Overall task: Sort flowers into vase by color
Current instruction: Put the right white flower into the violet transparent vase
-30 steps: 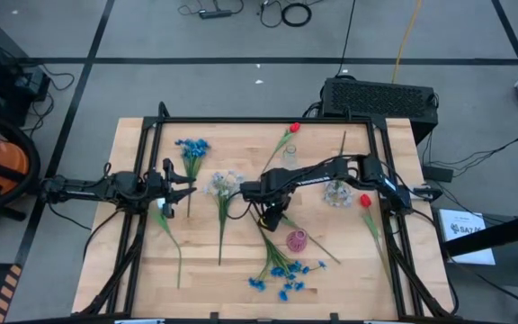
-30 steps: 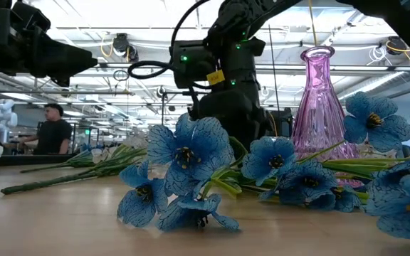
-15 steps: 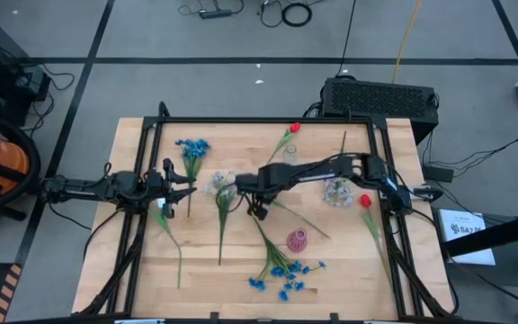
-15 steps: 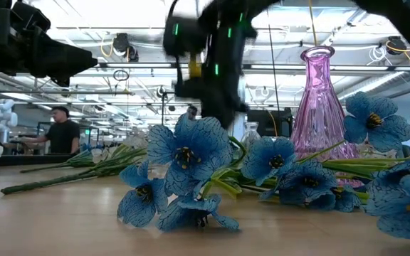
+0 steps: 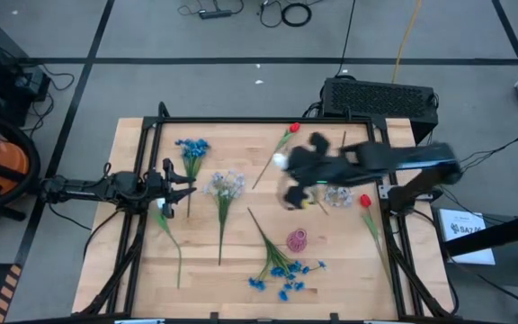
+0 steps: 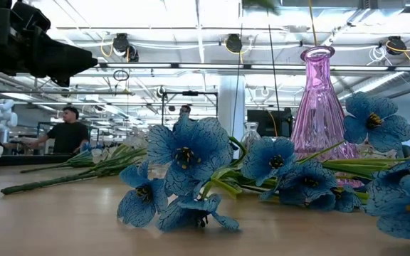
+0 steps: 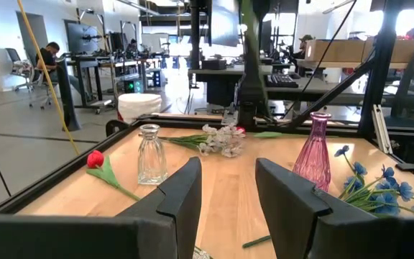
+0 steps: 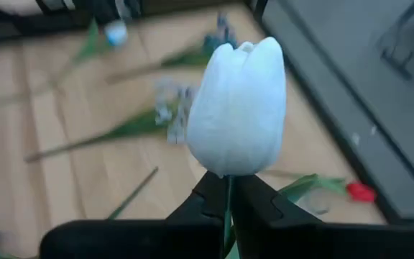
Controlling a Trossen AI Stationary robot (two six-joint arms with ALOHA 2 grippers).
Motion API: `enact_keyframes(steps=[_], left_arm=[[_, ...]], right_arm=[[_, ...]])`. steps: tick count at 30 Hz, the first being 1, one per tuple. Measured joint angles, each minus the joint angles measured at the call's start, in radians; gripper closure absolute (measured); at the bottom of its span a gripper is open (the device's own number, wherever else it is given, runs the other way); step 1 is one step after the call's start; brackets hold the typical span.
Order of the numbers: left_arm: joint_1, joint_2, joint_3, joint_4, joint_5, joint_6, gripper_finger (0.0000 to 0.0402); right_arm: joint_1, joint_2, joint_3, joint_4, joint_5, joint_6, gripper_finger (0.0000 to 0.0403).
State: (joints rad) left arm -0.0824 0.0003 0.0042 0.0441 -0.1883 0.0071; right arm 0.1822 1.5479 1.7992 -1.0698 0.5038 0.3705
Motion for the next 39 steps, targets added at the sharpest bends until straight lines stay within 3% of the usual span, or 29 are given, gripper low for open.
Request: enact_keyframes(steps=[8,17,21,27,39], left_arm=[[0.000,0.000,0.000,0.000,0.000,0.000,0.0263],[0.000,0.000,0.000,0.000,0.000,0.000,0.0263],[0.000,0.000,0.000,0.000,0.000,0.000,0.0263],[0.000,0.000,0.000,0.000,0.000,0.000,0.0263],[0.000,0.000,0.000,0.000,0.000,0.000,0.0263]], right_arm=[[0.233,-0.268,-0.047,0.041,0.176,0.055,0.0402],[0.443,-0.373,-0.314,0.480,0.248,-0.050,0.0403],[0.471,-0.405,-0.421,0.614,0.313,-0.102,0.0403],[0.473,-0.436,-0.534,0.814,0.312,-0.201,0.0403],[0.466,-0.445,-0.615,0.869,0.340,-0.235,0.0402]])
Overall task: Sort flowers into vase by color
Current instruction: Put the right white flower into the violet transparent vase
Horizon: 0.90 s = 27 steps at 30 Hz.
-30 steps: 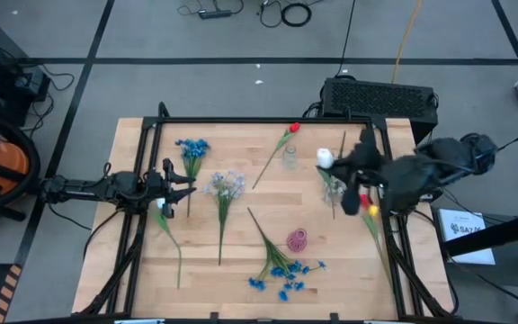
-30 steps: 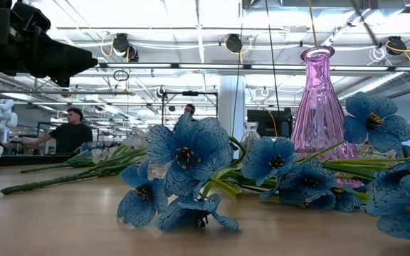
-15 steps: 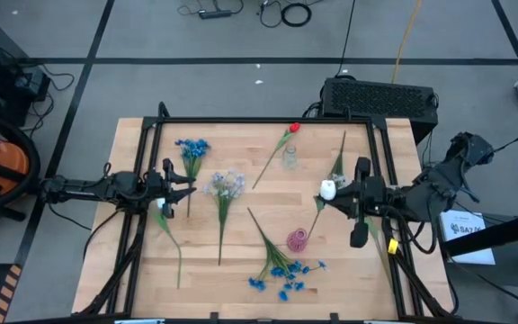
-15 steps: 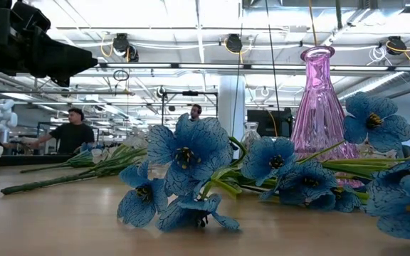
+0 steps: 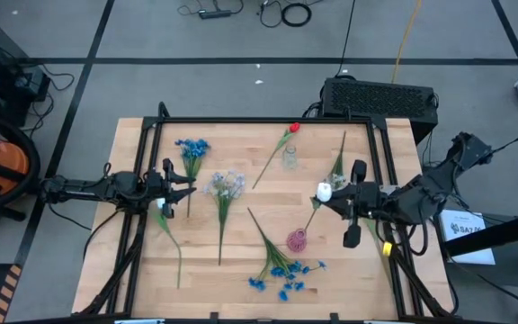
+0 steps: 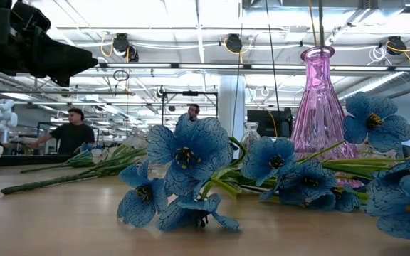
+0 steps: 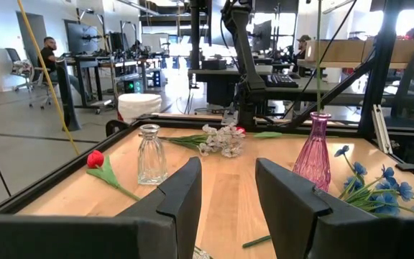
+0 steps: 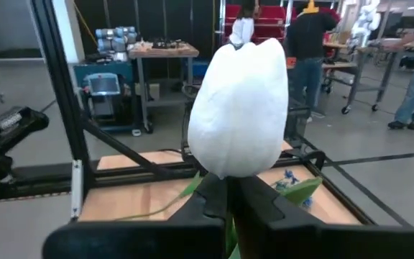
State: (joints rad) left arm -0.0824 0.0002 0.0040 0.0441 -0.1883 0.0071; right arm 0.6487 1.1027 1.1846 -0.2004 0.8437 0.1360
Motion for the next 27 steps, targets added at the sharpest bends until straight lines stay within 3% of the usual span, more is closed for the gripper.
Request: enact_keyframes(steps=[9,18,27], left_arm=[[0.000,0.000,0.000,0.000,0.000,0.000,0.0263],[0.000,0.000,0.000,0.000,0.000,0.000,0.0263],[0.000,0.000,0.000,0.000,0.000,0.000,0.0263]], right_arm=[[-0.002,-0.002,-0.157,0.187,0.000,-0.029,0.0402],[-0.002,-0.001,-0.448,0.506,0.043,0.023,0.0401],[-0.002,-0.001,-0.504,0.534,0.018,0.095,0.0343]])
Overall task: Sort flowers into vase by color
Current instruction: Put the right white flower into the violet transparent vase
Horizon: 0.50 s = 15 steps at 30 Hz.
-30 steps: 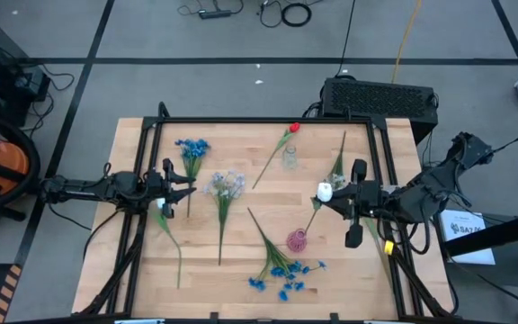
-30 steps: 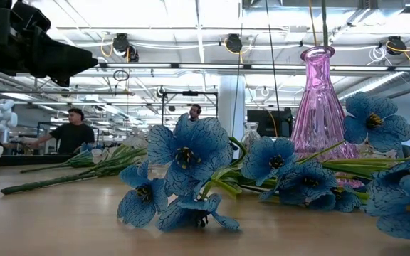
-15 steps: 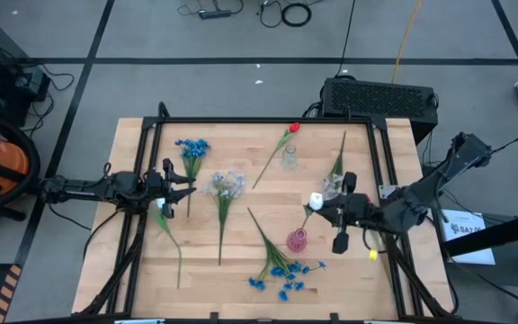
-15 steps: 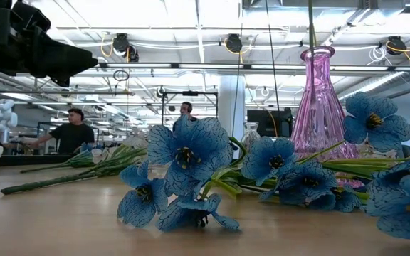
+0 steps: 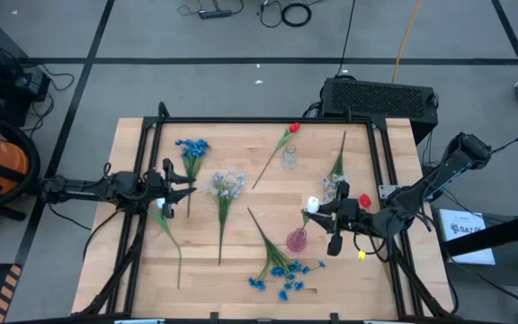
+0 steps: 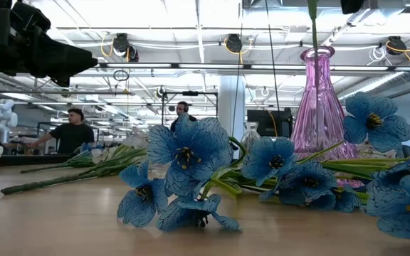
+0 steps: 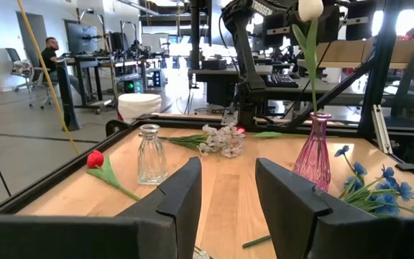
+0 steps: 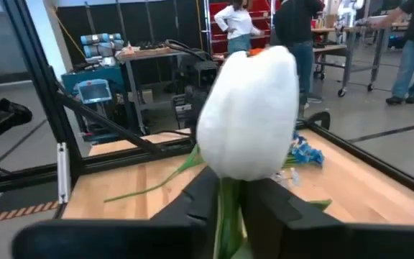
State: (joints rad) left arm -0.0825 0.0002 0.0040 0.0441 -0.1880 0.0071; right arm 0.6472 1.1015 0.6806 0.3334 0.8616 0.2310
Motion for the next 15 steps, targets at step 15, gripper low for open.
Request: enact_keyframes(steps=[15], left_arm=[[0.000,0.000,0.000,0.000,0.000,0.000,0.0263]], right_arm=[[-0.018,0.000,0.225,-0.542,-0.152,0.202,0.0172]])
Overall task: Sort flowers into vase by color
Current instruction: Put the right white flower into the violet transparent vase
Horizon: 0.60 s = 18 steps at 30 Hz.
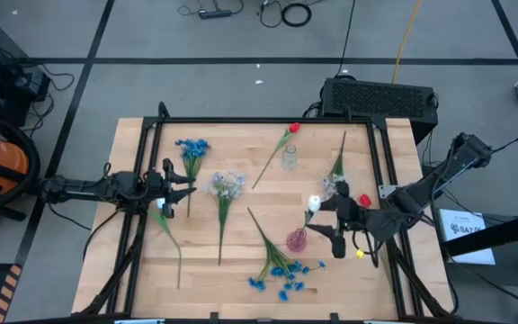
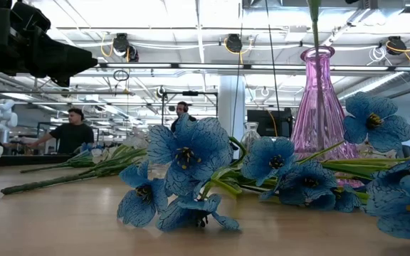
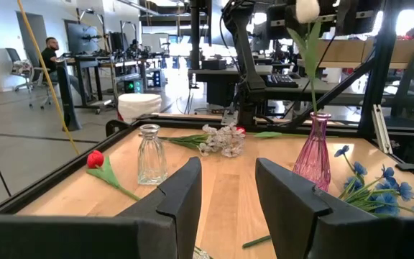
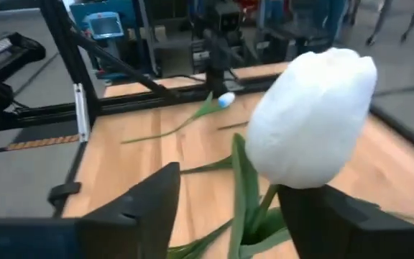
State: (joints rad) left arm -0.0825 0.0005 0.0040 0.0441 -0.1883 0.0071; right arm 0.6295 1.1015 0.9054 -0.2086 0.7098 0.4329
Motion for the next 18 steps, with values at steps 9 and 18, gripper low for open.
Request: enact_keyframes(steps=[9,18], left_arm=[[0.000,0.000,0.000,0.000,0.000,0.000,0.0263],[0.000,0.000,0.000,0.000,0.000,0.000,0.0263]], right_arm=[[-0.010,0.018,0.000,-0.073,-0.162,0.032,0.0144],[-0.034,0.011,0.160,-0.396,-0.158,0.018,0.0156]])
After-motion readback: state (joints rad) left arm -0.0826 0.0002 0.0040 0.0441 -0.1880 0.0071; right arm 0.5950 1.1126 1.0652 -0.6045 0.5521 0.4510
